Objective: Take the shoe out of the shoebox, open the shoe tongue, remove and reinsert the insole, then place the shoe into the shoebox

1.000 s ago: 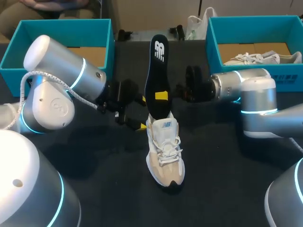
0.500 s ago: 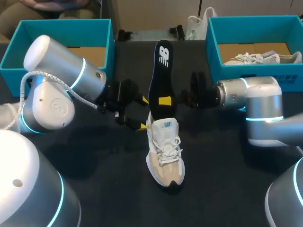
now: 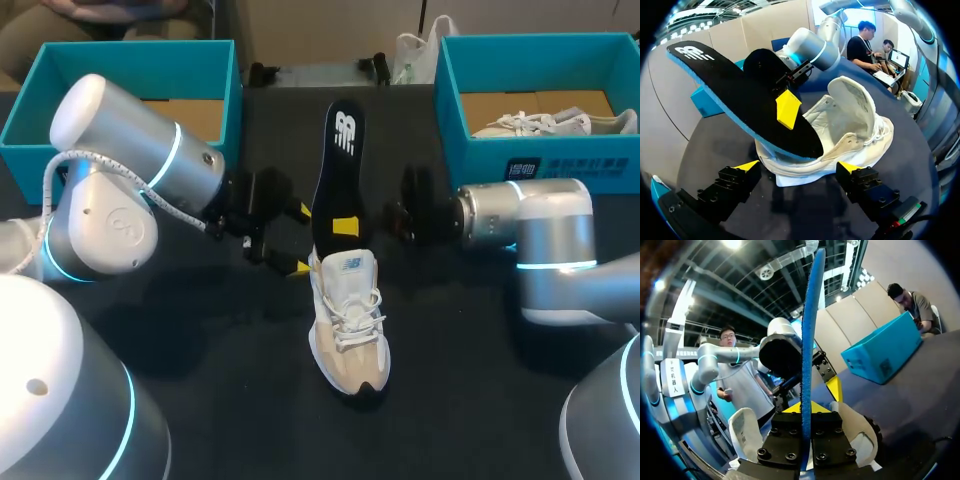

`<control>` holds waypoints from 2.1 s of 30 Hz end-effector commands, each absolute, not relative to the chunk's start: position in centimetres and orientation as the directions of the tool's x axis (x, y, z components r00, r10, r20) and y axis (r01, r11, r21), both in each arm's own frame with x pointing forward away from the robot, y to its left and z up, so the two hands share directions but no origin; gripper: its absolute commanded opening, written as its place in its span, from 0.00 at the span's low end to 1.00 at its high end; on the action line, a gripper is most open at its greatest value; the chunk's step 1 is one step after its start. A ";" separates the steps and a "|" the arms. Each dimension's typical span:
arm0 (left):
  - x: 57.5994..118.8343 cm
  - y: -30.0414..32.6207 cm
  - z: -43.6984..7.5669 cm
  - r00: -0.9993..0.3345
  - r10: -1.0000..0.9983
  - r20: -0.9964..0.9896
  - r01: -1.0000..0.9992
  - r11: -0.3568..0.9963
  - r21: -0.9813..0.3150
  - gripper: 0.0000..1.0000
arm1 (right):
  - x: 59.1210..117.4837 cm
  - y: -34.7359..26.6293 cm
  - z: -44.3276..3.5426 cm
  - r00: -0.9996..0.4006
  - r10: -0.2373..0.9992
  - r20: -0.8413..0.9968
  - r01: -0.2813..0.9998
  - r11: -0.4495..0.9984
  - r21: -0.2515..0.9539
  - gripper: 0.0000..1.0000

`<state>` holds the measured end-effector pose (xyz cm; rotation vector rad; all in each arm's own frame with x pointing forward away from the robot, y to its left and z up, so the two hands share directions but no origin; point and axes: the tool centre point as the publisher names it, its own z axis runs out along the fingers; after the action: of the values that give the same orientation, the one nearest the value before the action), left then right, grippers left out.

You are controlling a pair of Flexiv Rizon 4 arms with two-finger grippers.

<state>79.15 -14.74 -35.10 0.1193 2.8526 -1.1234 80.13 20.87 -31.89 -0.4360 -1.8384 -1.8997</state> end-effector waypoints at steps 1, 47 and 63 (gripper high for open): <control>79.2 -14.8 -35.0 -0.994 0.045 -0.096 0.098 0.733 -0.673 1.00 | 79.8 21.1 -32.2 -0.840 -0.091 0.535 0.536 0.006 0.844 0.00; 79.2 -14.8 -35.0 -0.994 0.045 -0.096 0.098 0.733 -0.673 1.00 | 76.3 20.5 -34.4 -0.776 -0.037 0.630 0.629 0.029 0.776 0.24; 79.2 -14.8 -35.0 -0.994 0.045 -0.096 0.098 0.733 -0.673 1.00 | 77.1 20.5 -32.9 -0.804 0.010 0.594 0.593 0.088 0.801 0.30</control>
<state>79.15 -14.73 -35.10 0.1192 2.8526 -1.1233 77.03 20.58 -33.66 -0.5862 -1.9160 -1.7807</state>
